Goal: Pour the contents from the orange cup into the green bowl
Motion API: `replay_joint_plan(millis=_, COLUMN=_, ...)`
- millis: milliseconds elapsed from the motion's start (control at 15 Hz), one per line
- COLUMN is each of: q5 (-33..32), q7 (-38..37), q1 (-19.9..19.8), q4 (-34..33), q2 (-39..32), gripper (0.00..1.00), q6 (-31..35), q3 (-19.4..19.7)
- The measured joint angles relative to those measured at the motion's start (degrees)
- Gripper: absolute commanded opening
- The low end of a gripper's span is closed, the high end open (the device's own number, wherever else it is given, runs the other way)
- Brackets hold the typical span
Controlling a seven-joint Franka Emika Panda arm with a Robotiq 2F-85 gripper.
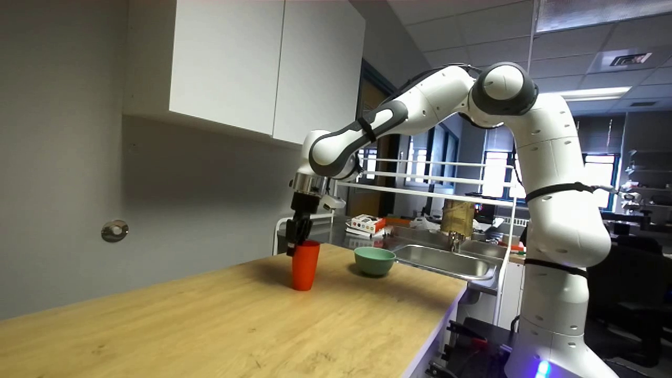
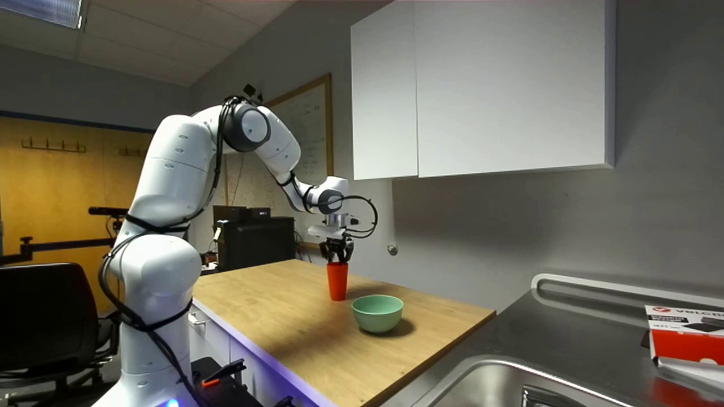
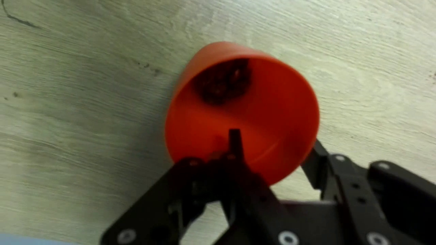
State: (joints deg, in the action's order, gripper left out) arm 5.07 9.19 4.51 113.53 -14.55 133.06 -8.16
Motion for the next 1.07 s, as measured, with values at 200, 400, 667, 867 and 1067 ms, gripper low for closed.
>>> replay_joint_plan(millis=200, q5=0.5, q7=0.0, q1=-0.5, q4=-0.2, q2=0.0, gripper=0.01, q6=-0.1, q3=0.1)
replay_joint_plan(millis=400, q5=1.2, q7=0.2, q1=-1.1, q4=-0.4, q2=0.1, gripper=0.03, q6=-0.1, q3=0.2)
replay_joint_plan(millis=667, q5=2.0, q7=0.8, q1=-1.9, q4=-0.6, q2=0.3, gripper=0.02, q6=-0.1, q3=0.4)
replay_joint_plan(millis=867, q5=3.9, q7=2.2, q1=-3.0, q4=0.2, q2=1.3, gripper=0.02, q6=0.9, q3=0.7)
replay_joint_plan(millis=1067, q5=10.6, q7=6.6, q1=-5.8, q4=4.0, q2=5.4, gripper=0.02, q6=4.4, q3=1.6)
